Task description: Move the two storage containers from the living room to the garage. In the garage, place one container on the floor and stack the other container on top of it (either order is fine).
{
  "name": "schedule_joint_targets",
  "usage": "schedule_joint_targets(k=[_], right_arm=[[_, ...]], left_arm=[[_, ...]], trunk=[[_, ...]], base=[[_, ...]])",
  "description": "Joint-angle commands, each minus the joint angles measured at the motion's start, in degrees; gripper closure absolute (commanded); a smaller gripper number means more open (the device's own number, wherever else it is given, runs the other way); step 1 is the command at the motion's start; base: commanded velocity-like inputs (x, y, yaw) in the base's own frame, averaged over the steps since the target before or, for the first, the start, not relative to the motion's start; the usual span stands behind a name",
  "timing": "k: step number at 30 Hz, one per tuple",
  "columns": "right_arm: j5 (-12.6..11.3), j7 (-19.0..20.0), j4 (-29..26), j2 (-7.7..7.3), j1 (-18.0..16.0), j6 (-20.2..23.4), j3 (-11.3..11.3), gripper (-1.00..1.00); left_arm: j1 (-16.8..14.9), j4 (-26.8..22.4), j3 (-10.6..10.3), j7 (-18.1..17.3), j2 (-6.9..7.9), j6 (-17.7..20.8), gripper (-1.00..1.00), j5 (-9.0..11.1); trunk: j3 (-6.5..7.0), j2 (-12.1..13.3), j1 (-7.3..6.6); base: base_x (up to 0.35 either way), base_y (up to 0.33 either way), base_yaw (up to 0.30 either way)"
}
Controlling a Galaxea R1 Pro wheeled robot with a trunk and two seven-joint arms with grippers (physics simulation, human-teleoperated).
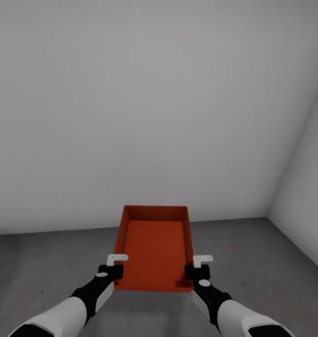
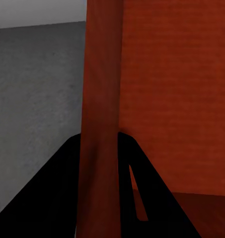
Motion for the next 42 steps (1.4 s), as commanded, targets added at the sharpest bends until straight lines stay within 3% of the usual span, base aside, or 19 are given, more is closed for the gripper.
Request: schedule_joint_targets(k=[1,3,4,8,32,33,42], right_arm=[[-0.4,-3.3,0.2,-1.53,0.0,-0.2,-2.5,1.0],[-0.4,-3.3,0.2,-1.51,0.0,-0.2,-2.5,1.0],[0.1,-0.8,0.1,0.21,0.0,-0.4,-0.1,1.0],[-0.1,-1.3,0.1,0.27,0.0,-0.4,0.7,1.0],[2.3,-1.1,0.1,0.13,0.0,-0.4,-1.2,1.0],[-0.1,-1.4,0.1,0.13,0.0,-0.4,-0.4,1.0],[-0.1,-1.4,0.1,0.13,0.0,-0.4,-0.4,1.0]], left_arm=[[-0.1,-0.2,4.8,3.2,0.11,-1.4,1.0,-0.7],[-0.1,-0.2,4.8,3.2,0.13,-1.4,1.0,-0.7],[-0.1,-0.3,-0.1,0.6,0.06,0.0,1.0,0.9],[-0.1,-0.2,-2.0,0.8,0.07,0.0,1.0,1.9],[-0.1,-0.3,-1.4,0.7,-0.03,0.0,1.0,1.6],[-0.1,-0.3,0.5,0.7,-0.03,0.0,1.0,1.6],[-0.1,-0.3,0.5,0.7,-0.03,0.0,1.0,1.6]], trunk=[[-0.1,-0.1,0.01],[-0.12,-0.1,0.01],[-0.12,-0.1,0.01],[-0.12,-0.1,0.01],[-0.74,-0.1,0.01],[-0.83,-0.1,0.01],[-1.62,-0.1,0.01]], base=[[0.0,0.0,0.0],[0.0,0.0,0.0],[0.0,0.0,0.0],[0.0,0.0,0.0],[0.0,0.0,0.0],[0.0,0.0,0.0],[0.0,0.0,0.0]])
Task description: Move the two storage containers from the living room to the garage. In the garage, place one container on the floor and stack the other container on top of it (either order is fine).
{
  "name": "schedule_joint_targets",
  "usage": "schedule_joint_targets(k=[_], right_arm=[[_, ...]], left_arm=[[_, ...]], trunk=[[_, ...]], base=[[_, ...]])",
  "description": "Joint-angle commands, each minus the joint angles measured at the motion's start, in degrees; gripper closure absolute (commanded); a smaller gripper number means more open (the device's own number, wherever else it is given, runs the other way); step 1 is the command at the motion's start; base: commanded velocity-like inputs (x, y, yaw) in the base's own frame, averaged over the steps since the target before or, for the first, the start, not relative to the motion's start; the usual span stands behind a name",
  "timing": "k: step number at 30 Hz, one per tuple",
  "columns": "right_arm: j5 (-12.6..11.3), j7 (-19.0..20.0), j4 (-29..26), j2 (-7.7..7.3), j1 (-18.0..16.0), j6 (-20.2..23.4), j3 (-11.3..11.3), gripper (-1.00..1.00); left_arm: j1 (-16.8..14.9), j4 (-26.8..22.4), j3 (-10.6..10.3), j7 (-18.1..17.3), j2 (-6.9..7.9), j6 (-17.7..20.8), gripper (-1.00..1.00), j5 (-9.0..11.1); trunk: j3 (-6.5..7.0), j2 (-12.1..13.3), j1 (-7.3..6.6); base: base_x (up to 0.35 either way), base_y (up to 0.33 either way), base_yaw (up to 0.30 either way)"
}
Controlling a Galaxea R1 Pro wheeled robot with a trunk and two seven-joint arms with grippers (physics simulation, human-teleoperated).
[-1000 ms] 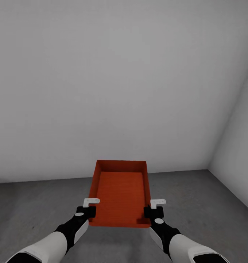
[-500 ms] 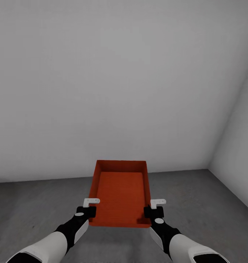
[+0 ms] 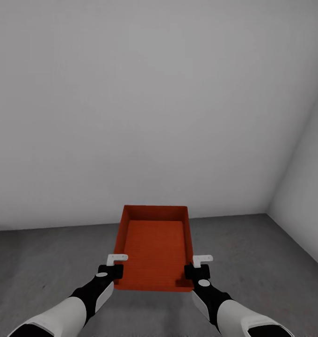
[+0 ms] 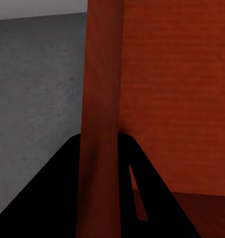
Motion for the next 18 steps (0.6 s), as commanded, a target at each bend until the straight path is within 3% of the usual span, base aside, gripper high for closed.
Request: schedule_joint_targets(k=[1,18], right_arm=[[0.0,-0.9,0.1,0.0,0.0,-0.2,-0.9,1.0],[0.0,-0.9,0.1,-0.03,0.0,-0.3,-0.9,1.0]], left_arm=[[-0.1,-0.2,1.6,0.6,-0.18,0.1,1.0,0.3],[-0.1,-0.2,1.6,0.6,-0.25,0.1,1.0,0.3]], trunk=[[-0.17,-0.1,0.01],[-1.04,-0.1,0.01]], base=[[0.0,0.0,0.0],[0.0,0.0,0.0]])
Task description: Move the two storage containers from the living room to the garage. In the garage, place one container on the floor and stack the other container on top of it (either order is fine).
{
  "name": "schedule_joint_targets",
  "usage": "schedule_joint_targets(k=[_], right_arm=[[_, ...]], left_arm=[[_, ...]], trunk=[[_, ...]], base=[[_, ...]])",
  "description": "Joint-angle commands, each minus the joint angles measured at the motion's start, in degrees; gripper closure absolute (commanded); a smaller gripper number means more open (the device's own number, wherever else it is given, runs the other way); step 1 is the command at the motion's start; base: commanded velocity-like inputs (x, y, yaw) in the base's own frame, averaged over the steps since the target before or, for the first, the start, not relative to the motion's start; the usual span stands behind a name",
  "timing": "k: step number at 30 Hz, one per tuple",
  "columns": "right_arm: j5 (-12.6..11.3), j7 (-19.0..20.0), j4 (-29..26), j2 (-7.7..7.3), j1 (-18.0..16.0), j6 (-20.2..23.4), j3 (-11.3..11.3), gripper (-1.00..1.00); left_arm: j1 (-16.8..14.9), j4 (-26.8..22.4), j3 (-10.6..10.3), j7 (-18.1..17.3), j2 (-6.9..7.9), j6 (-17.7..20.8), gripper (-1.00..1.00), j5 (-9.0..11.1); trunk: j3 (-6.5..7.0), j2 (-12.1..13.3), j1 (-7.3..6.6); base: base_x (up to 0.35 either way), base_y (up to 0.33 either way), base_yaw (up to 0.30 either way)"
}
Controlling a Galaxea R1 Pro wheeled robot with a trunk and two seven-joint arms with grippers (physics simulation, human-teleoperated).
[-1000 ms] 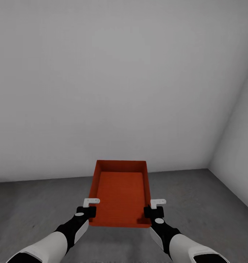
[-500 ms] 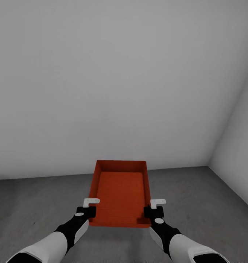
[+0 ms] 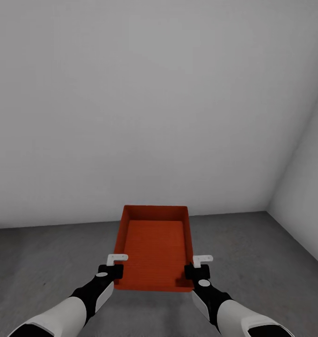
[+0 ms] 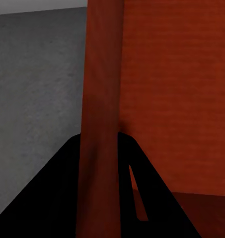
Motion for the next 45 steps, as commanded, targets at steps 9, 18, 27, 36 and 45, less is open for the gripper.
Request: schedule_joint_targets(k=[9,18,27,36,45], right_arm=[[0.0,-1.0,0.1,0.03,0.0,-0.2,-0.7,1.0],[0.0,-1.0,0.1,0.03,0.0,-0.2,-0.7,1.0],[0.0,-1.0,0.1,0.03,0.0,-0.2,-0.7,1.0],[0.0,-1.0,0.1,0.06,0.0,-0.2,-0.7,1.0],[-0.2,-1.0,0.1,0.32,0.0,-0.2,-0.7,1.0]], left_arm=[[-0.1,-0.1,1.6,0.6,-0.17,0.2,1.0,0.4],[-0.1,-0.2,1.6,0.6,-0.16,0.2,1.0,0.4],[-0.1,-0.2,1.6,0.6,-0.16,0.2,1.0,0.4],[-0.1,-0.2,1.6,0.6,-0.16,0.2,1.0,0.4],[-0.1,-0.2,1.6,0.6,-0.16,0.2,1.0,0.4]], trunk=[[-0.08,-0.1,0.01],[-0.08,-0.1,0.01],[-0.08,-0.1,0.01],[-0.08,-0.1,0.01],[-0.08,-0.1,0.01]], base=[[0.0,0.0,0.0],[0.165,0.0,0.0],[0.315,0.0,0.0],[0.32,0.0,0.0],[0.113,0.0,0.005]])
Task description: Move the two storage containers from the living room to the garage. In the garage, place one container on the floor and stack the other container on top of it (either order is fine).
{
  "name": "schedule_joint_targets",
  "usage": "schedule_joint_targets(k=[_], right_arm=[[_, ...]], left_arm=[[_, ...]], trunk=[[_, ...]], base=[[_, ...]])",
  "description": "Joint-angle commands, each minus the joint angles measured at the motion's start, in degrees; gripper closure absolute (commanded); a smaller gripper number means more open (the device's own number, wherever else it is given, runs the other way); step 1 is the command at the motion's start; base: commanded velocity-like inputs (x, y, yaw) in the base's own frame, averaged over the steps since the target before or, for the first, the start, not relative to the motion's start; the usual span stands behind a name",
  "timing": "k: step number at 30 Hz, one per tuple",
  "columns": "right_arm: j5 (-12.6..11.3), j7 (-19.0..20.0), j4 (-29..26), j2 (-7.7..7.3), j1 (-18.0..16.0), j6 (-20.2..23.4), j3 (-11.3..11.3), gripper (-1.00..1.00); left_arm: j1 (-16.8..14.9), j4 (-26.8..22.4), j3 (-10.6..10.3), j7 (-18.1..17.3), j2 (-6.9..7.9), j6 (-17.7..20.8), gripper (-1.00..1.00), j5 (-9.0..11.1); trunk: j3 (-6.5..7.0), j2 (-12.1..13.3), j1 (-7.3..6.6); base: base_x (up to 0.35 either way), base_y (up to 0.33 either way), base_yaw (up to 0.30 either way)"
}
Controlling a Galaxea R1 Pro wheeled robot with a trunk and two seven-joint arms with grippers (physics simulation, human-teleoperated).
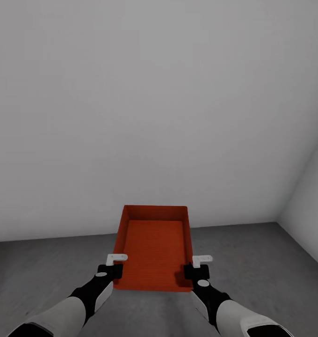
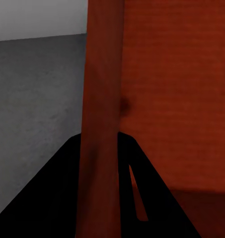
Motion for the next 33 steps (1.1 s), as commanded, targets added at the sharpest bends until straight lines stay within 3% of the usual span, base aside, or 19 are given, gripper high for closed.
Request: schedule_joint_targets(k=[1,23,33], right_arm=[[0.3,-0.5,0.0,0.01,0.0,-0.1,-1.2,1.0],[0.4,-0.5,0.0,-0.09,0.0,-0.1,-1.2,1.0],[0.4,-0.5,0.0,-0.19,0.0,0.0,-1.2,1.0]], left_arm=[[-0.1,-0.1,2.0,0.7,-0.46,0.1,1.0,0.0],[0.0,-0.1,2.0,0.7,-0.55,0.1,1.0,0.1],[-0.1,-0.1,2.0,0.7,-0.55,0.1,1.0,0.1]], trunk=[[-0.07,-0.1,0.01],[-0.07,-0.1,0.01],[-0.07,-0.1,0.01]], base=[[0.008,0.0,0.106],[0.001,0.0,0.253],[0.0,0.0,0.028]])
